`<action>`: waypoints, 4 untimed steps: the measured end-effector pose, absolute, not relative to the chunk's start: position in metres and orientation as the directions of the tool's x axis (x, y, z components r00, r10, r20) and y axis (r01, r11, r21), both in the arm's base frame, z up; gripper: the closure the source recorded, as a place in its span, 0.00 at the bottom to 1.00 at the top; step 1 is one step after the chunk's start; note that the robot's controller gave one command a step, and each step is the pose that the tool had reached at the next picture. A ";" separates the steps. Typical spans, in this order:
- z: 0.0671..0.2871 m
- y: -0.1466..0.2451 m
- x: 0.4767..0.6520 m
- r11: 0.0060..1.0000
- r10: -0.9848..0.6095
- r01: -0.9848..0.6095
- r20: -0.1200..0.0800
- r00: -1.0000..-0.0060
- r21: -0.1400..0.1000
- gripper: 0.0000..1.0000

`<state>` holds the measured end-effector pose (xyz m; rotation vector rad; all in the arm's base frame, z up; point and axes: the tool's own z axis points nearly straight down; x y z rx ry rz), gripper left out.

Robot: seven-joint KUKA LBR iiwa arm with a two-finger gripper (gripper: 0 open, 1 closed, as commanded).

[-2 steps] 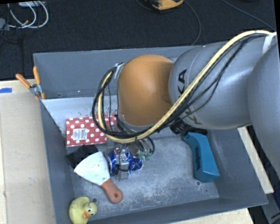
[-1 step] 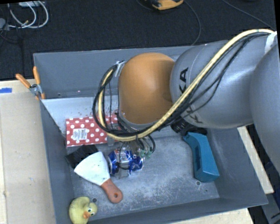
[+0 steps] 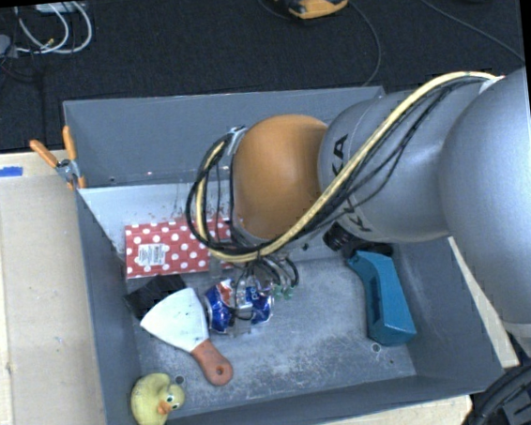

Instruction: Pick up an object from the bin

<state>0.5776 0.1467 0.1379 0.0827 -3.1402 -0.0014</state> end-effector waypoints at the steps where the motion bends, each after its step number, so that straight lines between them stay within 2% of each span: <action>1: 0.090 0.121 0.589 0.996 0.093 0.093 0.006 -0.996 -0.001 0.00; 2: 0.078 0.110 0.596 0.997 0.073 0.073 0.004 -0.997 0.000 0.00; 3: 0.074 0.103 0.596 0.985 -0.170 -0.170 0.005 -0.985 0.001 0.00; 4: 0.077 0.110 0.596 0.997 0.074 0.074 0.005 -0.997 0.000 1.00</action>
Offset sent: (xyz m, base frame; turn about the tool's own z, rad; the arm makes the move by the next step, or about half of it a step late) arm 0.0285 -0.0534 -0.0679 -0.2493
